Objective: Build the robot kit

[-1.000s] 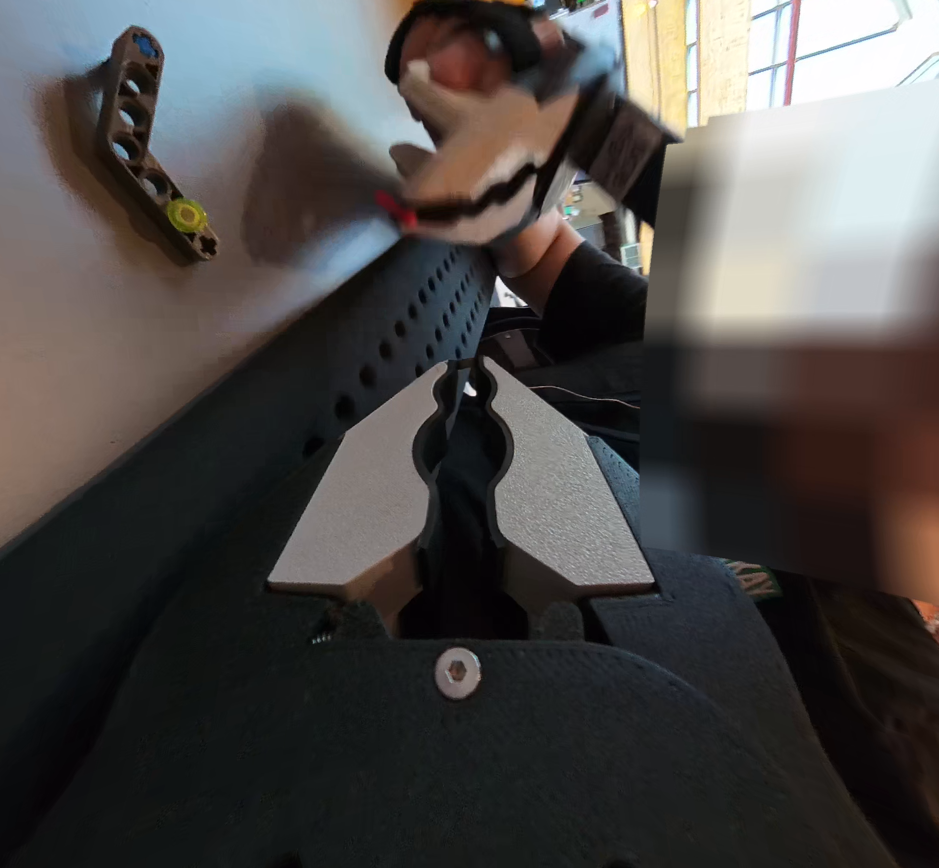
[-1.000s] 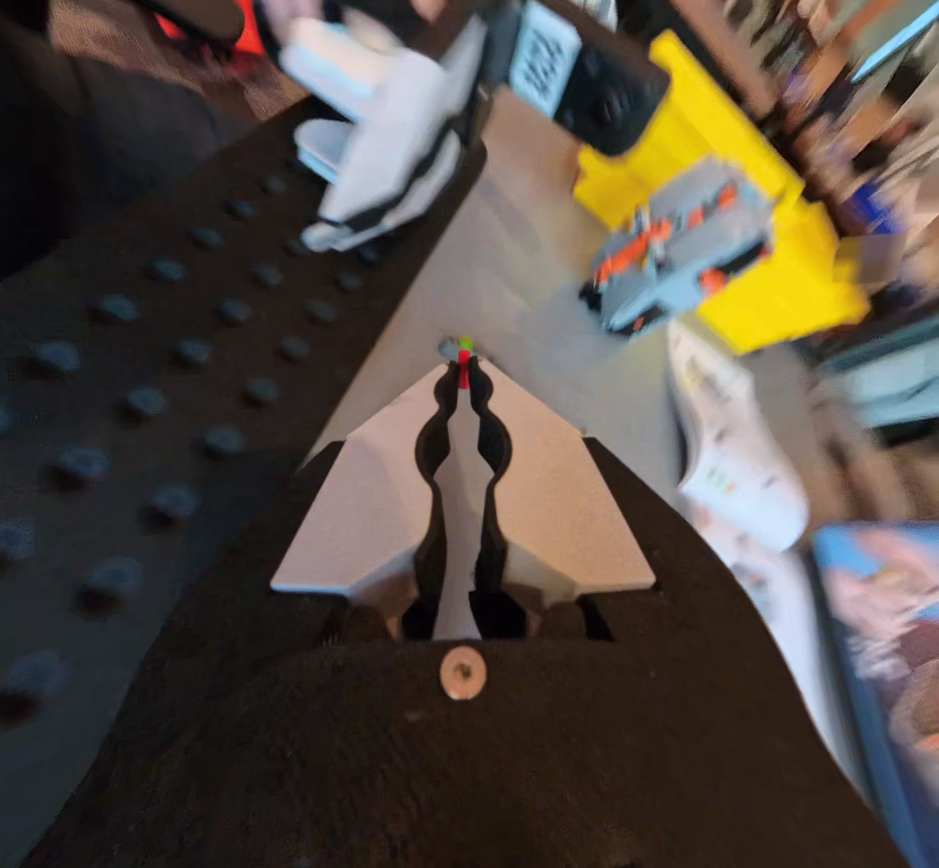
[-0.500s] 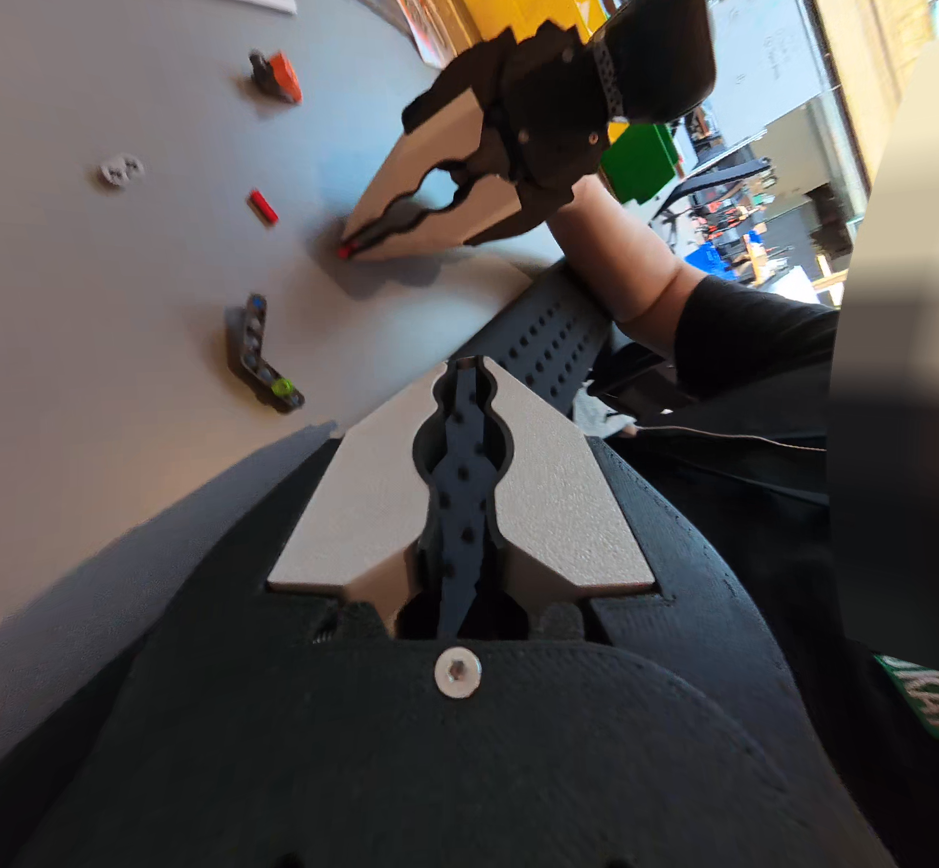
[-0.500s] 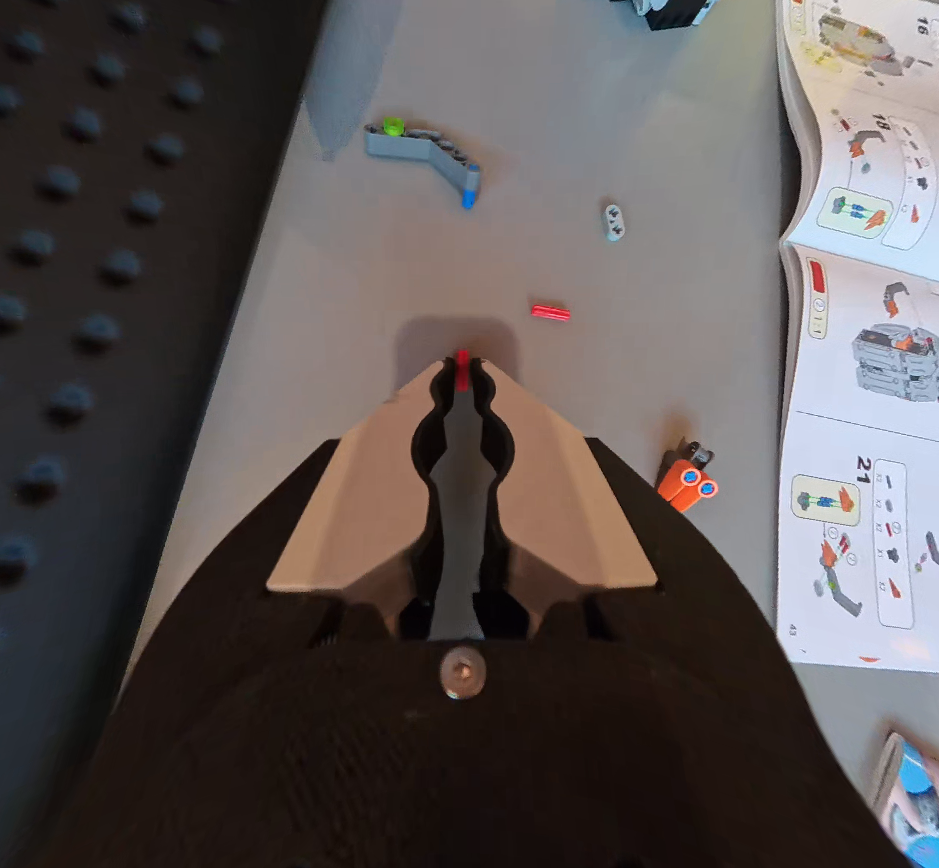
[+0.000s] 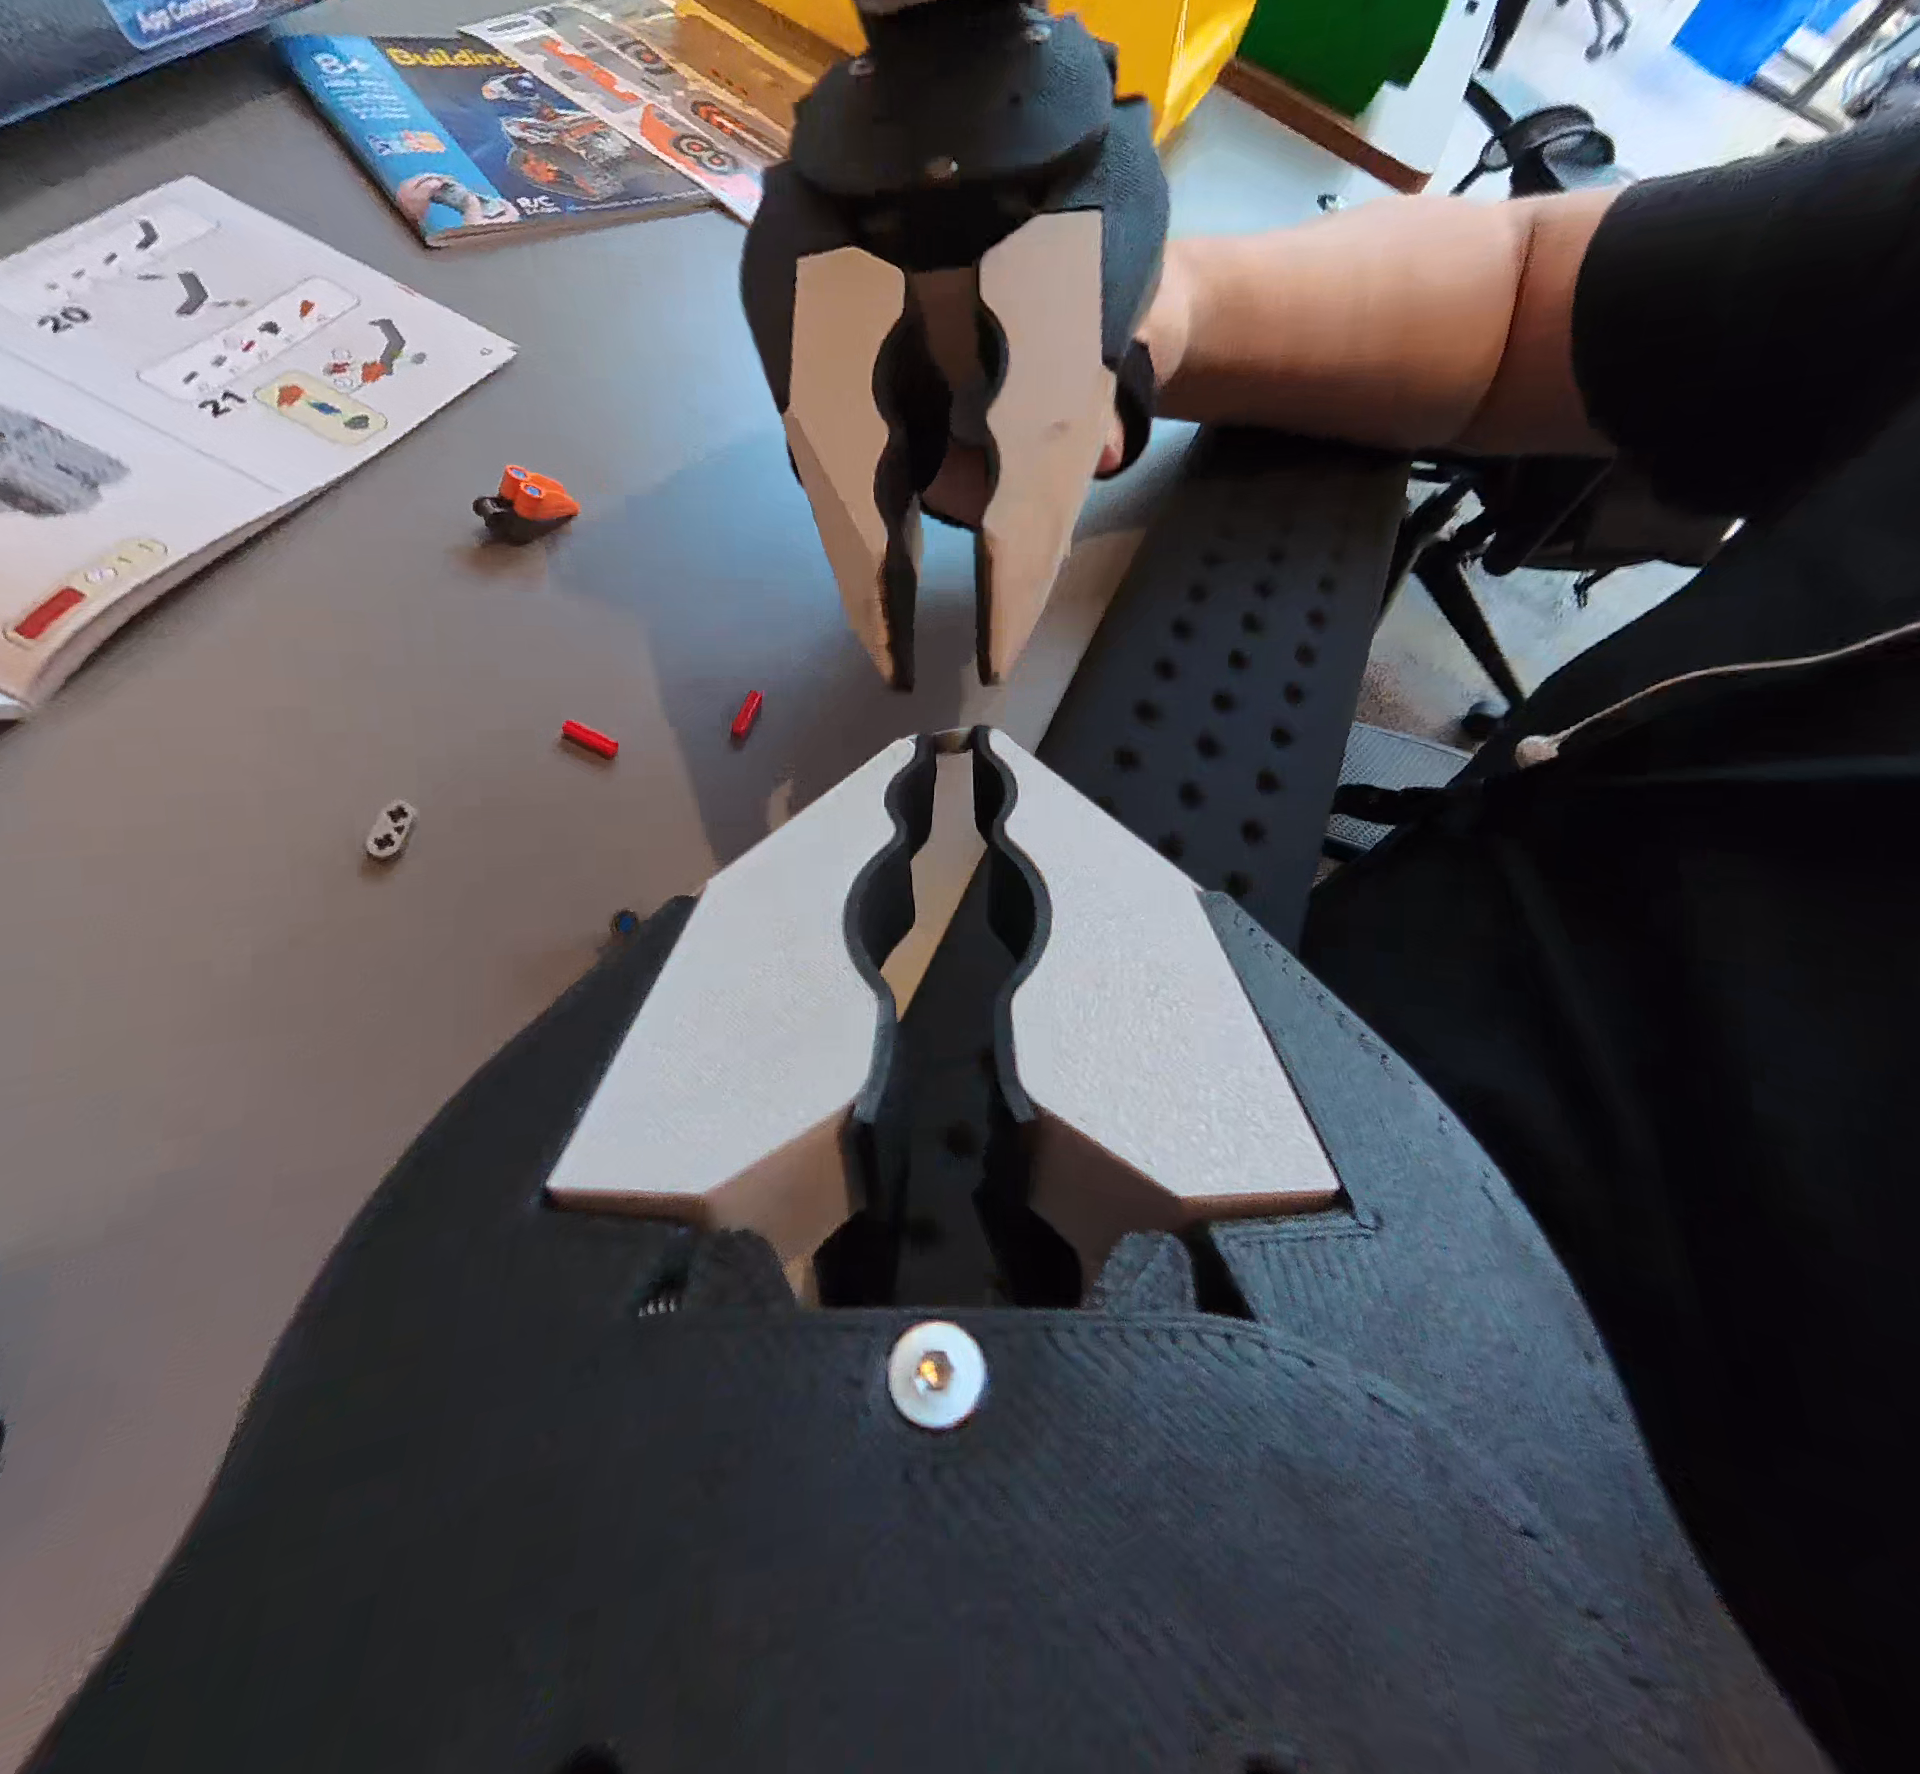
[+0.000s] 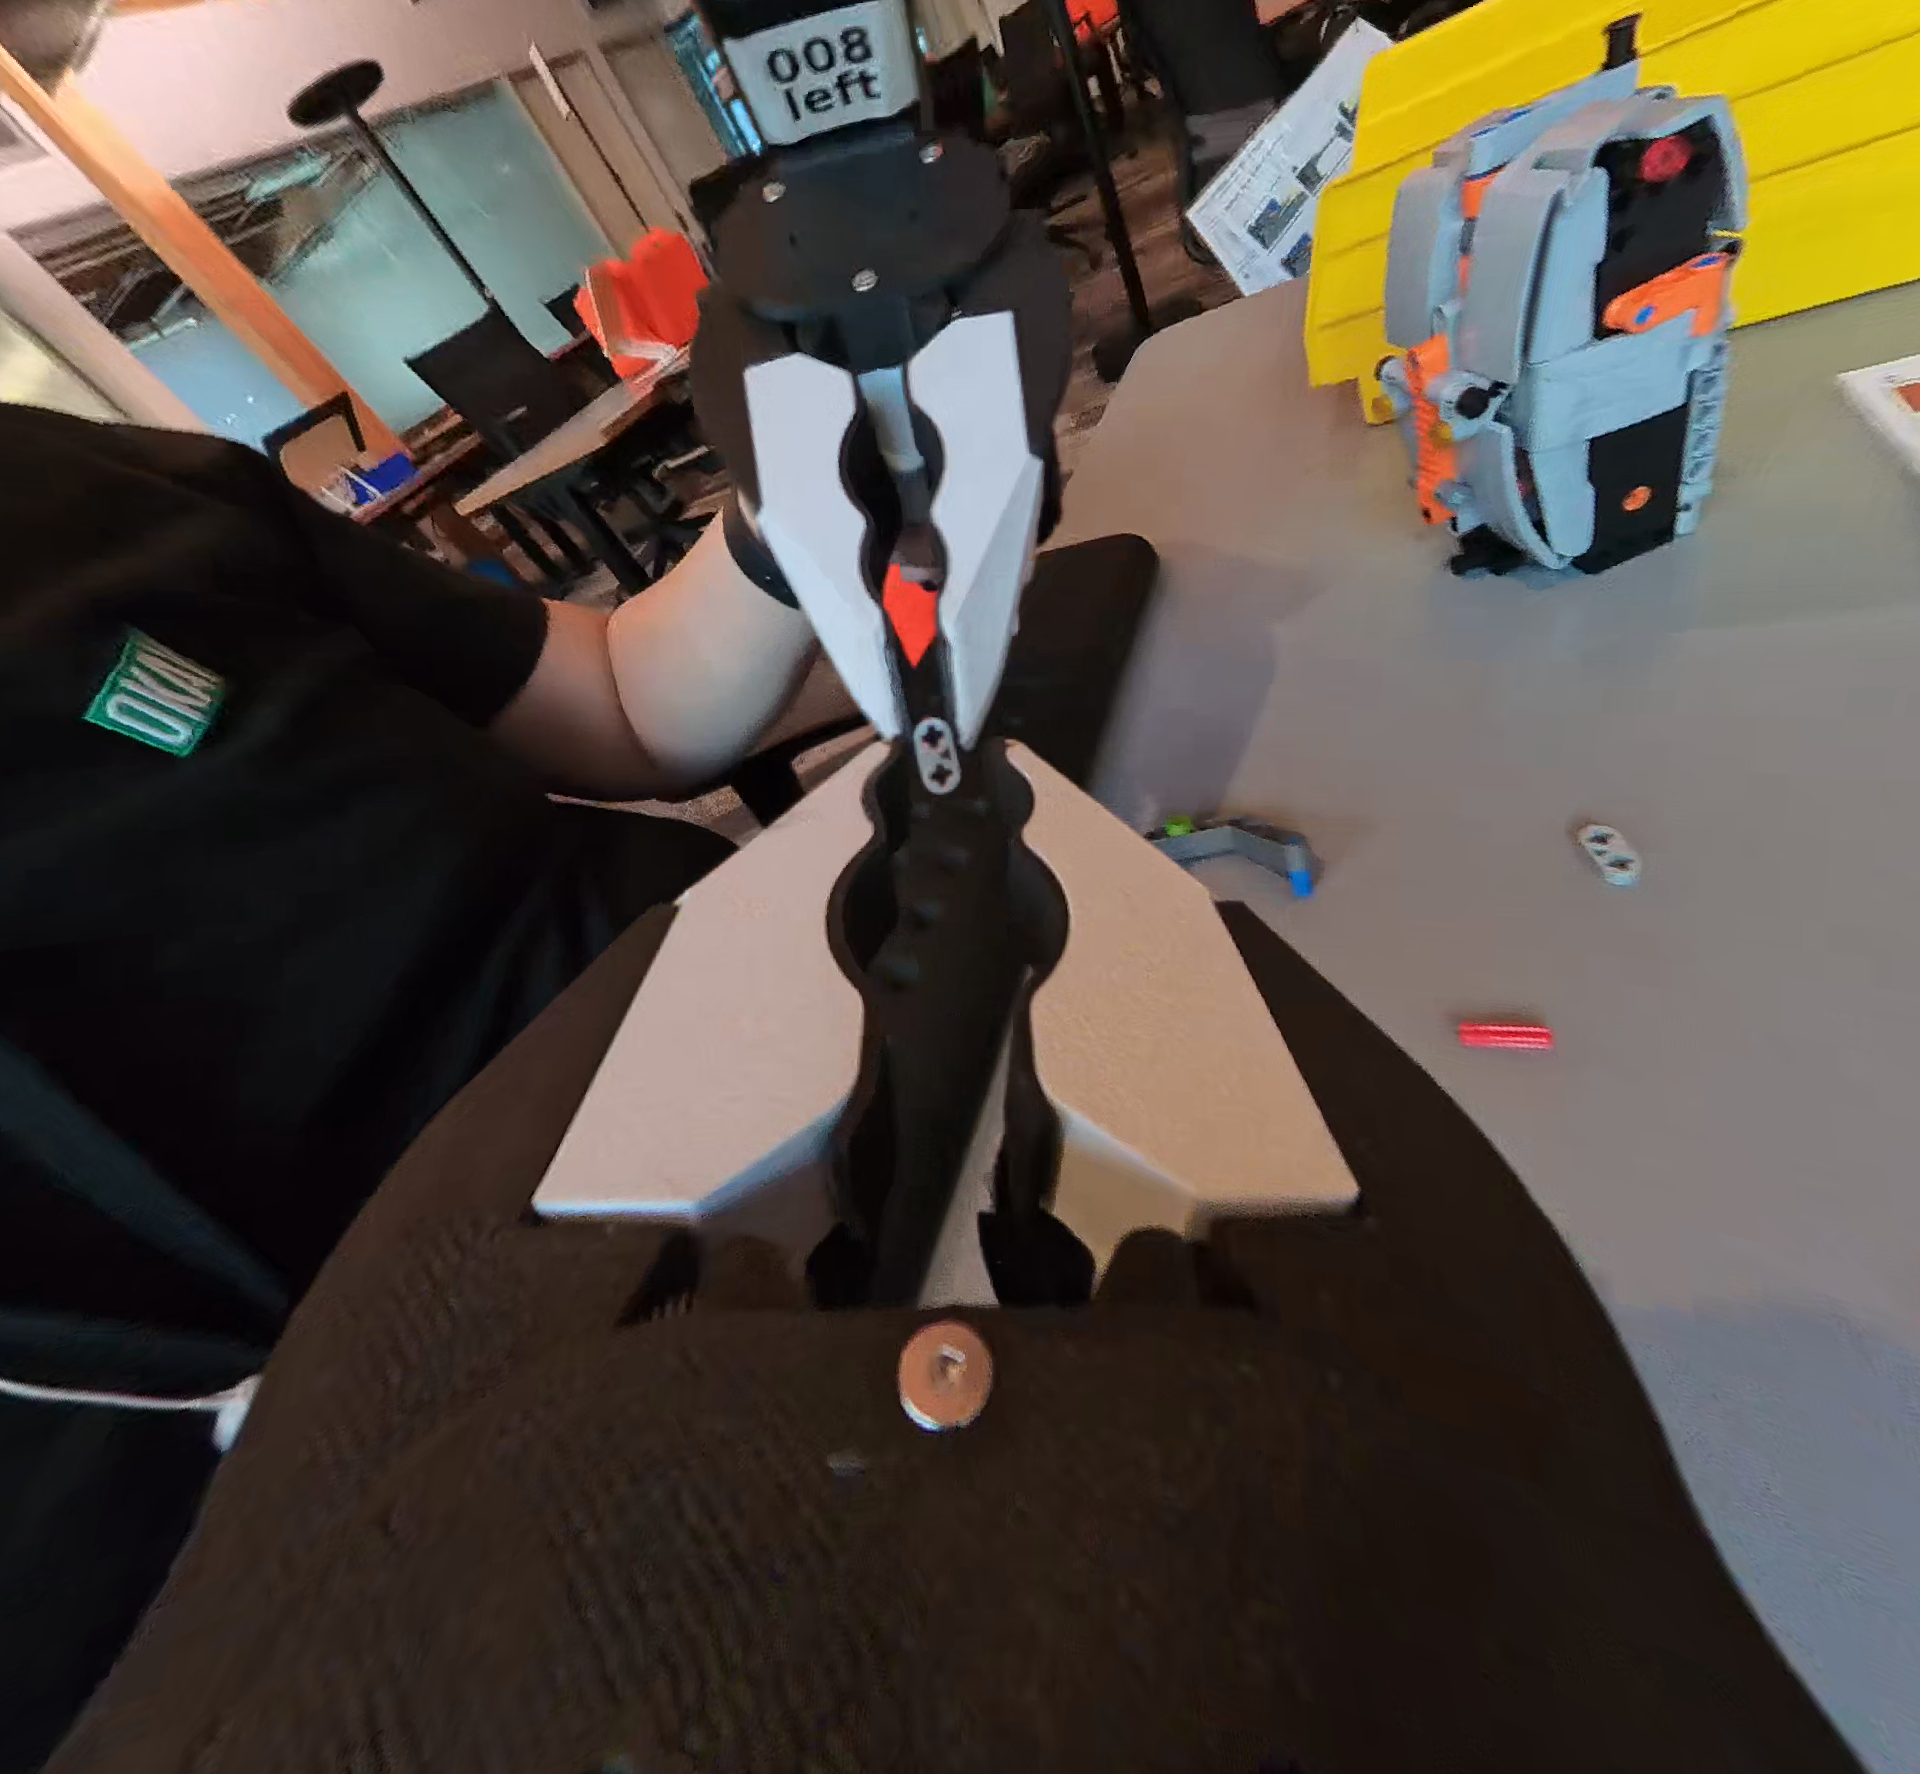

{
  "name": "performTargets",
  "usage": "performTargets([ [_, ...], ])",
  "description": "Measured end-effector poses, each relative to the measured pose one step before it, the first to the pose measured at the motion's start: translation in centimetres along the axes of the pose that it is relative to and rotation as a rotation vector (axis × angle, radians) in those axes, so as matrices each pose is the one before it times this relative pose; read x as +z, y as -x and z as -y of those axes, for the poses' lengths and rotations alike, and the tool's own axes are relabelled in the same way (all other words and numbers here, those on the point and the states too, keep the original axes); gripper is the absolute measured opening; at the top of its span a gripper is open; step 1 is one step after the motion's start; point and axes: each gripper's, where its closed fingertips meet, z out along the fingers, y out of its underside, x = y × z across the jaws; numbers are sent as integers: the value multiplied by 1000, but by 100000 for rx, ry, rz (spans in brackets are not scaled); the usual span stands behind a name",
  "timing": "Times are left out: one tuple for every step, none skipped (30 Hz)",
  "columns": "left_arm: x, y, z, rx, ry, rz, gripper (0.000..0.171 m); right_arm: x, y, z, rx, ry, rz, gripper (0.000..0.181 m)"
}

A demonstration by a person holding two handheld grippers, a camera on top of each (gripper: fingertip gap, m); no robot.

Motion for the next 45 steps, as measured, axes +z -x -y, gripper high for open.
performTargets([
  [63,-185,119,1543,195,-336,5,-129,-181,41,-402,15,-1161,15],
  [49,-26,101,689,192,424,5,-73,-46,-108,-1609,965,-633,14],
  [29,15,100,636,-152,462,5,-25,148,-115,-1324,1053,533,13],
  [26,-31,41,565,-89,-39,5,4,107,-94,-497,970,398,13],
  [48,22,12,151,65,4,5,36,151,-82,-433,676,716,13],
  [85,36,-27,95,159,-81,5,45,108,-40,-443,281,429,13],
  [115,7,5,220,154,-117,6,55,-51,-71,-635,440,-654,13],
  [43,15,98,249,-538,97,5,61,-56,-185,-1033,1238,-600,13],
  [46,-47,128,42,-537,-384,5,82,21,-205,-869,1211,-75,13],
  [22,-64,78,-166,-219,-614,5,62,-13,-92,-727,480,-354,12],
  [7,-10,83,-24,-204,-54,5,57,117,-98,-787,730,451,12],
  [34,-23,73,174,-370,-406,5,-21,183,37,-1837,62,509,6],
  [-10,-17,31,72,26,-588,5,-27,-37,35,-2927,-63,-1458,6],
  [-41,-13,48,184,90,-432,5,-15,41,15,-2360,180,-732,6],
  [-4,-105,2,375,512,-893,5,20,137,-90,-82,991,656,6],
  [60,-123,-26,217,648,-1165,5,-3,70,-76,642,551,737,6],
  [57,18,80,3,138,-581,5,-52,-56,44,93,-568,-10,6],
  [35,127,183,-132,-344,-225,5,-84,-70,121,3,-1078,-73,6],
  [33,138,269,-244,-655,-271,5,-141,-55,230,41,-1551,-56,6],
  [-19,50,442,-210,-1421,-137,5,-173,-49,365,-60,-2263,-339,6],
  [-77,14,530,86,-2290,-26,5,-198,15,464,-191,-2711,-137,6],
  [-85,4,489,179,-2909,-39,5,-196,21,472,-310,-2699,-304,6],
  [-91,52,472,-103,-3421,122,5,-177,8,504,-658,-2900,-633,6],
  [-104,-18,484,-361,-3899,-125,5,-149,72,491,-770,-2908,-286,6],
  [-105,-59,425,-500,-3956,-545,5,-110,88,401,-216,-2383,58,5],
  [-73,-45,368,-856,-3636,-472,5,-97,7,351,166,-2143,-266,5],
  [-76,8,316,-1104,-3282,-259,6,-88,-31,274,445,-1861,-196,5],
  [-84,33,216,-1139,-2700,-193,6,-57,-30,188,710,-1330,42,5],
  [-15,37,152,-1018,-2269,-193,6,-54,-14,133,460,-1057,69,5],
  [63,27,121,-762,-2068,-289,6,-32,7,113,-18,-1020,74,5],
  [26,3,94,-698,-1886,-244,6,-21,-23,84,217,-699,-130,5],
  [9,80,60,-737,-1645,147,7,-19,38,136,285,-919,249,5],
  [-33,132,82,-632,-1708,563,11,-55,52,202,352,-1237,259,6],
  [-120,142,153,-530,-2050,765,15,-98,-39,236,475,-1444,-205,6],
  [-190,-9,196,-415,-2447,16,16,-102,-19,222,415,-1247,-11,6],
  [-262,21,264,-561,-2849,309,16,-115,-19,214,-17,-1080,-203,6],
  [-310,118,296,-537,-3066,926,17,-103,-50,216,-552,-1012,-641,6],
  [-340,103,232,-458,-2805,762,17,-77,1,184,-483,-719,-285,5],
  [-341,65,206,-481,-2610,516,17,-49,23,156,-388,-608,-158,6],
  [-258,9,223,-131,-2562,711,17,-41,-26,128,-574,-671,-561,6],
  [-172,-34,223,357,-2413,1081,15,-52,18,160,-784,-793,-344,6],
  [-192,-76,247,767,-2402,889,15,-93,72,227,-1103,-518,-156,6],
  [-203,-158,275,930,-2020,658,16,-236,37,527,-2356,-1534,-810,6],
  [-242,-185,391,1045,-1808,706,16,-381,6,773,-2915,-2466,-1272,5],
  [-278,-180,542,1383,-2198,705,16,-426,-72,764,-1741,-2117,-1155,5],
])
